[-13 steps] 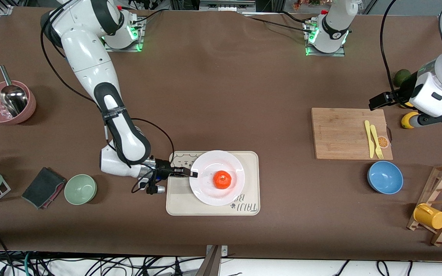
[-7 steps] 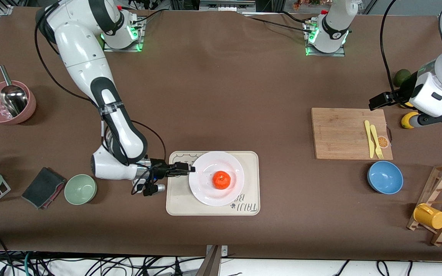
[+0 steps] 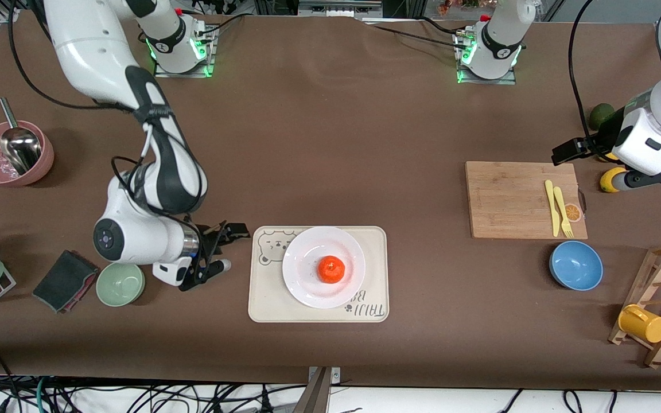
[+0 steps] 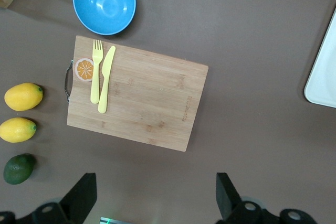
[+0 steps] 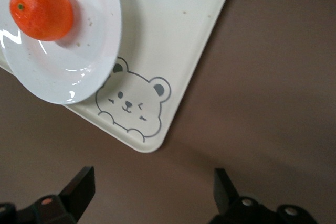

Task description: Place orange and plate with both arms

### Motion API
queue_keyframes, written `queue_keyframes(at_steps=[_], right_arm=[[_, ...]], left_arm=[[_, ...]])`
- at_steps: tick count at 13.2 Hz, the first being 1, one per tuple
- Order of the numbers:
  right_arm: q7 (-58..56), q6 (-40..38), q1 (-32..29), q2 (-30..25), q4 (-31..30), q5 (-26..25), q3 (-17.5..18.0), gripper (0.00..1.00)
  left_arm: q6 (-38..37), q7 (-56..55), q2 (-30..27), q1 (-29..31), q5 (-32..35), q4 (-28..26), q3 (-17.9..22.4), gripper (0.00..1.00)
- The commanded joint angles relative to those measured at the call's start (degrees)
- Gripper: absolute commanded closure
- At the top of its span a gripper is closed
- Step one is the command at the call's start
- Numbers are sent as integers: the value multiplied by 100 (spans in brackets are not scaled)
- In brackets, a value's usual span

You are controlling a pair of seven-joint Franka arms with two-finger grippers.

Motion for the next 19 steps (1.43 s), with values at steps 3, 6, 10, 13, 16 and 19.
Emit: queue_keyframes(at_steps=[3, 6, 10, 13, 16, 19], right_arm=[[1042, -1299, 110, -1009, -170, -1877, -33, 0], [1175, -2399, 5, -1642, -161, -1950, -234, 0], [1149, -2533, -319, -2012, 269, -1740, -490, 0], [1218, -2526, -784, -2652, -62, -1783, -499, 0], [1280, -2244, -1171, -3872, -1456, -1713, -402, 0], [1395, -1515, -1551, -4596, -2647, -1581, -384, 0]], left_arm=[[-129, 103, 54, 28, -83, 155, 8, 0], [-129, 103, 54, 28, -83, 155, 8, 0], [-129, 103, 54, 28, -83, 155, 8, 0], [-129, 112, 54, 28, -83, 155, 8, 0], [-129, 112, 54, 28, -83, 155, 8, 0], [-129, 112, 54, 28, -74, 155, 8, 0]])
